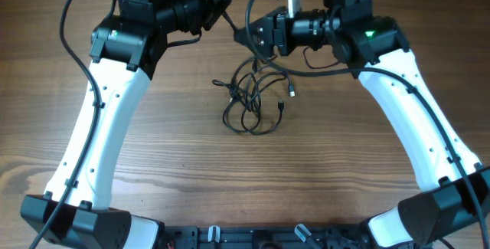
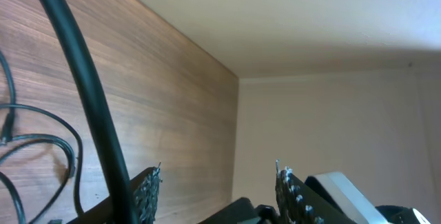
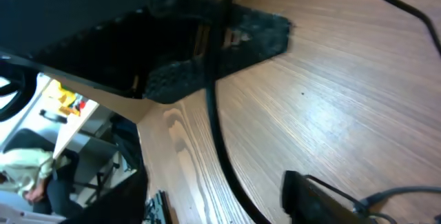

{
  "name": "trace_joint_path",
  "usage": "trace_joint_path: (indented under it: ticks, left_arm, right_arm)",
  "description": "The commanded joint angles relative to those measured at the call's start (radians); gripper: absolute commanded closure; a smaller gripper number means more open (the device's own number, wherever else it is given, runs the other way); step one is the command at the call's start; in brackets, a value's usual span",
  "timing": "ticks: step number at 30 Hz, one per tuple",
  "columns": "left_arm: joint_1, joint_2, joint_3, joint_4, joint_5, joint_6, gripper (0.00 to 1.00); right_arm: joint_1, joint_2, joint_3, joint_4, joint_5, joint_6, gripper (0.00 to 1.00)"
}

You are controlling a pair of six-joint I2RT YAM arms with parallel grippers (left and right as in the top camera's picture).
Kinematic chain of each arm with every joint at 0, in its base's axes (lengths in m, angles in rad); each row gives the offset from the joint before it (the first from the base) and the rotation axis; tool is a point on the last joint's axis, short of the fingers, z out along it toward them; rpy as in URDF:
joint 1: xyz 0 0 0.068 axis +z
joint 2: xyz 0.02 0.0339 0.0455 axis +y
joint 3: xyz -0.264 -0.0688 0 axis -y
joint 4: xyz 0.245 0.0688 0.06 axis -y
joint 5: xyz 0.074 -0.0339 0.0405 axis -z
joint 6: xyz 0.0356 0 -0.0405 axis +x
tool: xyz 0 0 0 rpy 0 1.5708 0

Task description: Untangle cables

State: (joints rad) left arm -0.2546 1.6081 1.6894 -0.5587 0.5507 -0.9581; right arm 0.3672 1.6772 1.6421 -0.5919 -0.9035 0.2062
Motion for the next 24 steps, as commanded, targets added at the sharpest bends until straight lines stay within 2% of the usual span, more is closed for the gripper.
trace_joint_path:
  ticks: [1,2,3,6,11,14,17,20,24]
  left_arm:
    - [0.002,-0.009,0.007,0.022,0.097,-0.062,0.43]
    - [0.002,-0.009,0.007,0.036,0.12,-0.071,0.43]
    - [0.002,-0.009,0.007,0.058,0.153,-0.072,0.43]
    - [0.002,-0.009,0.007,0.1,0.21,-0.103,0.42]
    - [0.002,-0.009,0.007,0.095,0.213,-0.119,0.4]
    - [0.004,-0.009,0.007,0.091,0.191,-0.073,0.39]
    - [0.004,-0.009,0.007,0.077,0.185,-0.006,0.37]
    - [0.004,-0.009,0.007,0.037,0.14,0.04,0.34]
    - [0.004,-0.009,0.007,-0.047,0.037,0.039,0.32]
  right_arm:
    - [0.047,-0.014,-0.001,0.015,0.048,-0.023,0.33]
    - [0.051,-0.013,-0.001,0.016,0.058,-0.021,0.48]
    - [0.053,-0.012,-0.001,0.016,0.062,-0.02,0.57]
    - [0.052,-0.012,-0.001,0.027,0.062,-0.019,0.64]
    - [0.042,-0.012,-0.001,0.055,0.097,0.045,0.85]
    - [0.009,-0.013,0.0,0.086,0.103,0.09,0.88]
    - [-0.055,-0.017,0.0,0.146,0.102,0.17,0.96]
    - [-0.129,-0.026,0.002,0.239,0.098,0.255,0.96]
    - [-0.257,-0.035,0.043,0.327,0.095,0.355,0.96]
